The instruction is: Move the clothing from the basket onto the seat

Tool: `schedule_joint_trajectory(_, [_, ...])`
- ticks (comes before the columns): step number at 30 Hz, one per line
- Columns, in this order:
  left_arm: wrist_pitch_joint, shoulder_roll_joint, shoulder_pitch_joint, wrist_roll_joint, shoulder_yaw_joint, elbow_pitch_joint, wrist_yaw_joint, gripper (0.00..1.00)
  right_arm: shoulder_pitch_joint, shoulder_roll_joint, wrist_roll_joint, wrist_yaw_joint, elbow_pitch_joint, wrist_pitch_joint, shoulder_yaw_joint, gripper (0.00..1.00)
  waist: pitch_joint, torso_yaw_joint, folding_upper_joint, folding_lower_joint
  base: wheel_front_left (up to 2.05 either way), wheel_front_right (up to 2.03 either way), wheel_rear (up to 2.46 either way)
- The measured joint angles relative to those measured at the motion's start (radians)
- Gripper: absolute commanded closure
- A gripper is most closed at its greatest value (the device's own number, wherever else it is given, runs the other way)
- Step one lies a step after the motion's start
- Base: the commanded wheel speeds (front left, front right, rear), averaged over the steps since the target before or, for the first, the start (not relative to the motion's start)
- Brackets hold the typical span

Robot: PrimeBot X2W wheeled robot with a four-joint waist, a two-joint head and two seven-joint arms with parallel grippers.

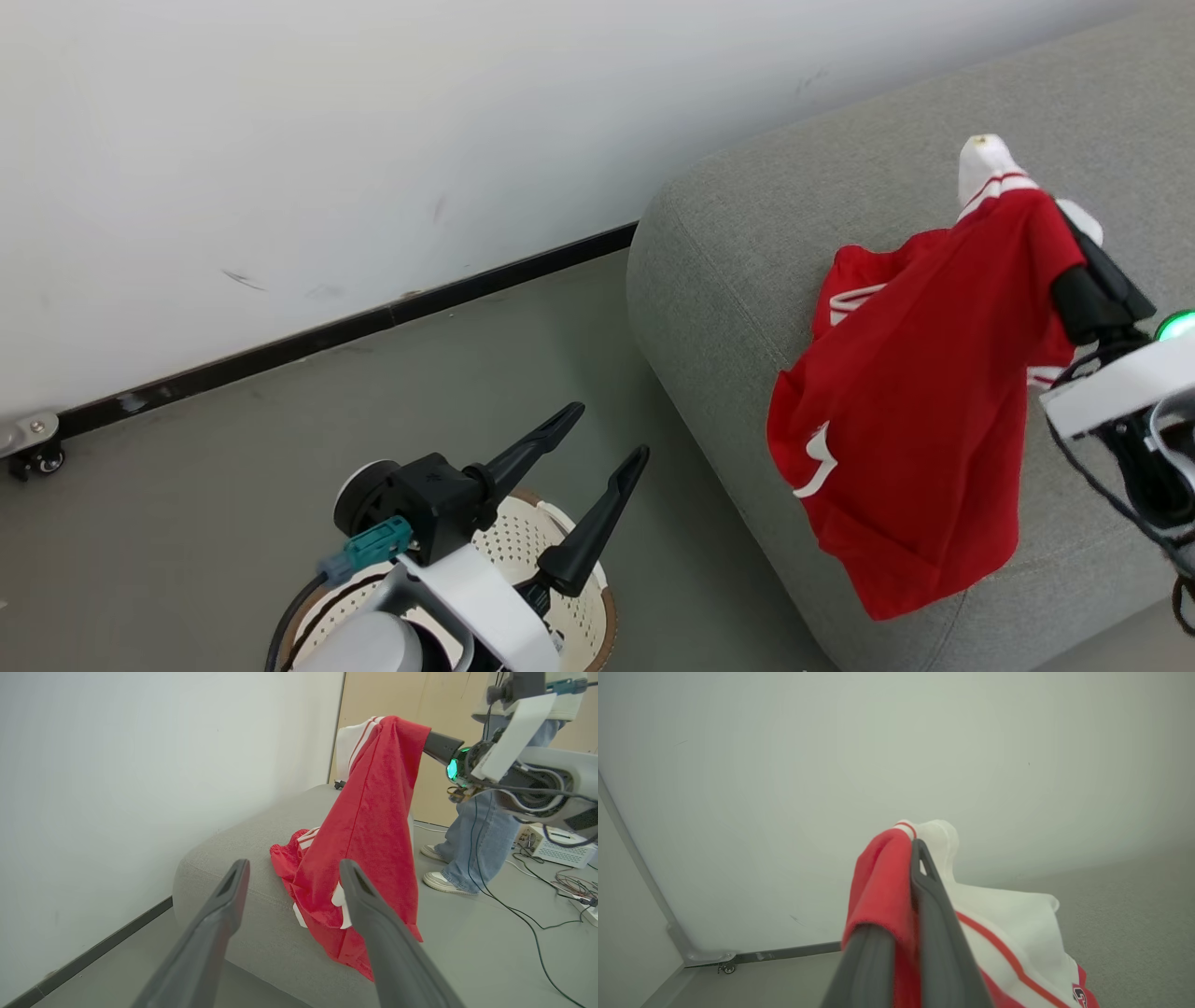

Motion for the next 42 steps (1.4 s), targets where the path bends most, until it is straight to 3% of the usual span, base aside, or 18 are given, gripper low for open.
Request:
schedule_joint_trajectory(9, [-0.012, 0.029, 0.017, 0.002, 0.026, -0.033, 0.025, 0.0, -0.226, -0.043, -0.029, 0.0, 0.071, 0.108, -0.037, 1.0, 0.02, 0.027, 0.0, 0.0, 0.0, 0.0, 0.0])
schedule_joint_trajectory(21, [-0.001, 0.065, 0.018, 0.02, 0.037, -0.088, 0.05, 0.0, -0.504, -0.105, -0.059, 0.0, 0.181, 0.189, -0.172, 1.0, 0.061, 0.065, 0.0, 0.0, 0.0, 0.0, 0.0])
schedule_joint_trajectory(34, [0.037, 0.081, 0.017, 0.039, 0.036, -0.17, 0.059, 0.0, -0.655, -0.182, -0.141, 0.0, 0.314, 0.212, -0.281, 1.0, 0.114, 0.108, 0.0, 0.0, 0.0, 0.0, 0.0])
schedule_joint_trajectory(42, [0.061, 0.098, 0.013, 0.047, 0.036, -0.207, 0.064, 0.0, -0.672, -0.192, -0.172, 0.0, 0.395, 0.208, -0.307, 1.0, 0.152, 0.129, 0.0, 0.0, 0.0, 0.0, 0.0])
